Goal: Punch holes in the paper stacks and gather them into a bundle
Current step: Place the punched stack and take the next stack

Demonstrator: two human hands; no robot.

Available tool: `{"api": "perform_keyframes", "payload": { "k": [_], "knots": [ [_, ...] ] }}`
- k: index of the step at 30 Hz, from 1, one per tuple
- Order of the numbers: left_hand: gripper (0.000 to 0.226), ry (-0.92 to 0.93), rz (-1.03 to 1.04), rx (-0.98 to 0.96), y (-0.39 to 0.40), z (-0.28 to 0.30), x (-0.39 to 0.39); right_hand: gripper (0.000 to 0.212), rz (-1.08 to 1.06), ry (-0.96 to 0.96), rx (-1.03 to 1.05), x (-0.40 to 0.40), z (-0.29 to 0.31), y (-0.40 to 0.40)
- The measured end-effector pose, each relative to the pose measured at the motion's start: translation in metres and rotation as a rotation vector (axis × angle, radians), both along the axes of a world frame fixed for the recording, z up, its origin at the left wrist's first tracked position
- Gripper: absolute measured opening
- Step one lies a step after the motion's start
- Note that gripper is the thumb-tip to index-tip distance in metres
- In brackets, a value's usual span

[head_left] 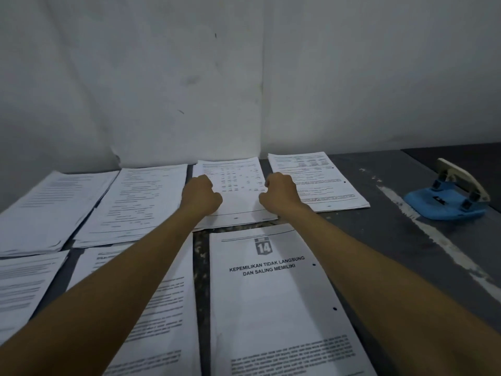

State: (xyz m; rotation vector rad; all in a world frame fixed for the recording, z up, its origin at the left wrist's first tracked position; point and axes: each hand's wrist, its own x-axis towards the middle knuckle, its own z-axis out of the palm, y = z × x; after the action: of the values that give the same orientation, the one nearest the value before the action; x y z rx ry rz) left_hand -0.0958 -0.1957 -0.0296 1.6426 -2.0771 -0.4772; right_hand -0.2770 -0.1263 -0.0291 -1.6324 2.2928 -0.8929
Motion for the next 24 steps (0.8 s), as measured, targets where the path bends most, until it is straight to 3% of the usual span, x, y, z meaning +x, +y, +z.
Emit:
{"api": "perform_keyframes", "payload": {
  "k": [1, 4, 9, 15, 24],
  "knots": [
    [0.009, -0.013, -0.007, 0.02, 0.0, -0.001, 0.004, 0.012, 0.011, 0.01, 0.043, 0.004, -0.002, -0.001],
    [0.016, -0.072, -0.018, 0.085, -0.004, -0.007, 0.012, 0.024, 0.014, 0.043, 0.14, 0.014, -0.007, -0.005],
    [0.048, -0.23, -0.006, 0.126, -0.013, -0.014, 0.012, 0.022, -0.03, 0.143, 0.28, 0.023, -0.002, -0.02],
    [0.07, -0.326, 0.011, 0.189, -0.031, -0.008, 0.009, 0.029, -0.149, 0.01, 0.382, 0.025, 0.003, -0.034],
    [0.079, -0.269, -0.038, 0.274, -0.065, 0.016, -0.003, 0.028, -0.154, 0.168, 0.501, 0.03, 0.004, -0.045]
  ]
}}
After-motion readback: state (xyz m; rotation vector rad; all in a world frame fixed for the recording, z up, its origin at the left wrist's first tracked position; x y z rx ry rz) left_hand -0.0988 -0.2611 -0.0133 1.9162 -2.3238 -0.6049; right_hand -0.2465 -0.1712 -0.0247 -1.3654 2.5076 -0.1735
